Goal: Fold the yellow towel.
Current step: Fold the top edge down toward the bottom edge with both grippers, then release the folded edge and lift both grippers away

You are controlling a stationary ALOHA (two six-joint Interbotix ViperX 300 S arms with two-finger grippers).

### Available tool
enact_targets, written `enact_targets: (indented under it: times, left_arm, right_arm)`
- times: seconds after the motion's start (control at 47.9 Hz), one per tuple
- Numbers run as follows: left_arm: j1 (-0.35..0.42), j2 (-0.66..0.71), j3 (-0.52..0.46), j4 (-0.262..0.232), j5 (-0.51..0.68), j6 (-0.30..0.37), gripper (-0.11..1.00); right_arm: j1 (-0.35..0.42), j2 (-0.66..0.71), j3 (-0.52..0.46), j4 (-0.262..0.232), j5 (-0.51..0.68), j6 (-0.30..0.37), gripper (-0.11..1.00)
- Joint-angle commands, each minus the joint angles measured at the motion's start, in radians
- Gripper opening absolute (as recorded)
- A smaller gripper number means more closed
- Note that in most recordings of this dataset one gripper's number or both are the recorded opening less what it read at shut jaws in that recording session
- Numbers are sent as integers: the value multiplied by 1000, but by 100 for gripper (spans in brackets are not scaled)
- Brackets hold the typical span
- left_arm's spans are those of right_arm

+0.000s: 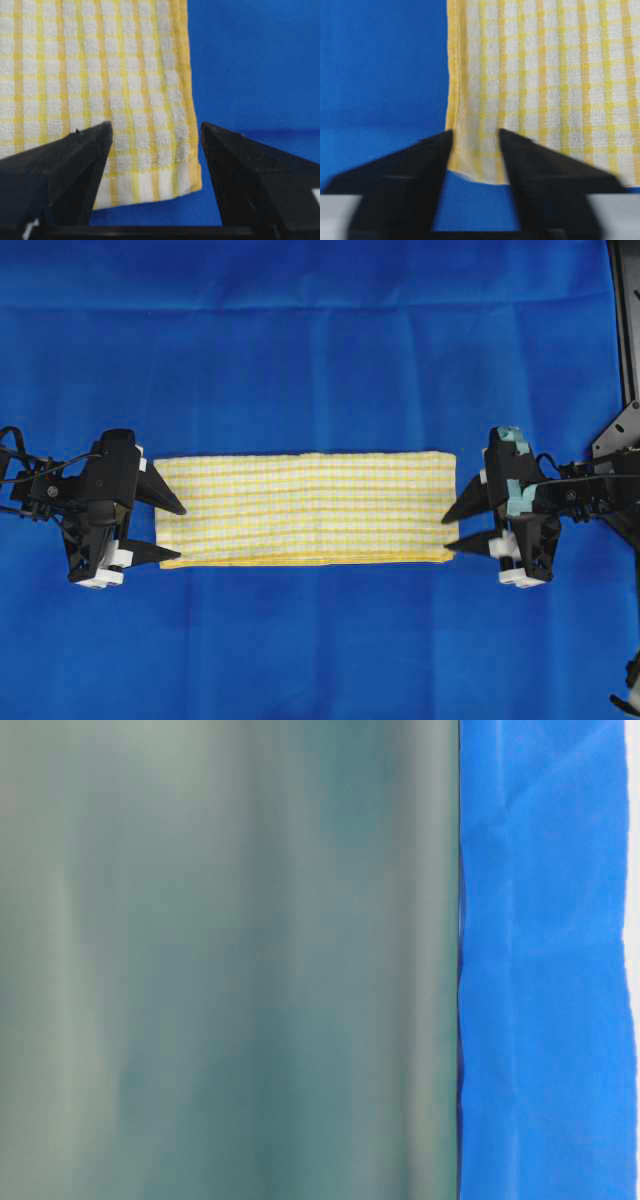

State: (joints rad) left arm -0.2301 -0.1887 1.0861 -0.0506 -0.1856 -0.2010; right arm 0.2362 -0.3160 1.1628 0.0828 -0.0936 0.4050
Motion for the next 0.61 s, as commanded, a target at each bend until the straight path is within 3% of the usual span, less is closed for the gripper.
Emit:
enact_targets:
  times: [0.0, 0.104, 0.209, 0.46, 0.585]
  left_arm:
    - [8, -31, -26, 0, 11, 3, 62]
    - [37, -43, -29, 0, 18, 6, 62]
    - [80, -49, -34, 5, 18, 8, 62]
    - [221, -58, -34, 8, 23, 11, 61]
    - [270, -54, -35, 8, 55, 61, 61]
  right_arm:
    - [0, -9, -18, 0, -2, -11, 62]
    - [-29, -26, -18, -11, 3, -18, 83]
    - [-89, -51, -12, -28, 6, -29, 74]
    - [-310, -72, -20, -78, 63, -63, 76]
    - [-376, -63, -28, -95, 91, -67, 76]
